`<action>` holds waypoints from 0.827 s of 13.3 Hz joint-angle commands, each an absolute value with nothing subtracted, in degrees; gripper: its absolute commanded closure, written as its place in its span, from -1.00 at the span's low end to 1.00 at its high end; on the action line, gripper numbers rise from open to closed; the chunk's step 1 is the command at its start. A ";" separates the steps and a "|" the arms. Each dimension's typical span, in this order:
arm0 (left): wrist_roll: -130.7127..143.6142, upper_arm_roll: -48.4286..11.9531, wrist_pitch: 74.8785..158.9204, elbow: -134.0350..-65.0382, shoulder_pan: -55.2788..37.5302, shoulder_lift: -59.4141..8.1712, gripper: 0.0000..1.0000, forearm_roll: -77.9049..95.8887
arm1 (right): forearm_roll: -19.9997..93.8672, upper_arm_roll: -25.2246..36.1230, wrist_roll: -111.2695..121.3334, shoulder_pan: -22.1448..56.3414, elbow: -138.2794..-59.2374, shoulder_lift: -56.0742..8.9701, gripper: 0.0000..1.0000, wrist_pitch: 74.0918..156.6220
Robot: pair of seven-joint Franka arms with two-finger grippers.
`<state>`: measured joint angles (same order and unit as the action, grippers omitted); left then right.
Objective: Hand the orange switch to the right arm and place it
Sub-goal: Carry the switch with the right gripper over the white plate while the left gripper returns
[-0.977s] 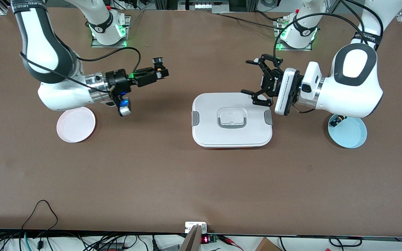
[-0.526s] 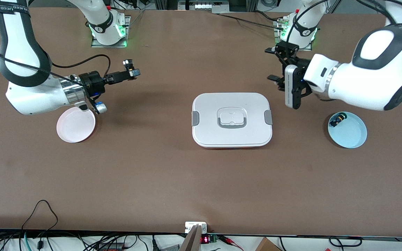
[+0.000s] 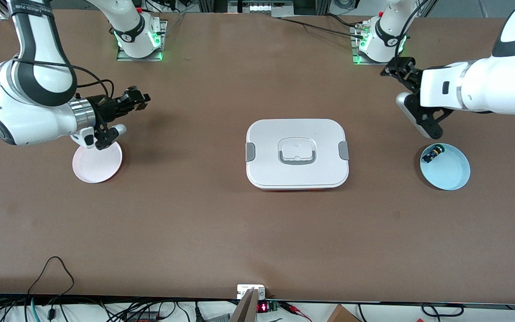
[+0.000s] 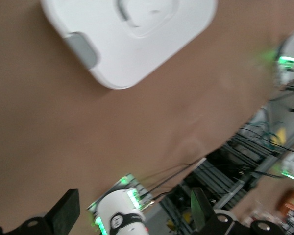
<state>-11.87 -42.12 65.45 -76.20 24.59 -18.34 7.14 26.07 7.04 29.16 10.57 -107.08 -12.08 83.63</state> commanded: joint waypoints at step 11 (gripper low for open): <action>4.31 -3.34 89.21 -93.43 1.58 0.36 -1.00 -2.62 | -3.78 6.50 59.41 8.88 -117.14 -11.87 0.61 120.82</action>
<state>5.14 -3.72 87.58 -91.97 2.56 0.20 0.43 -2.69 7.04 56.81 9.87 -112.81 -12.73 115.69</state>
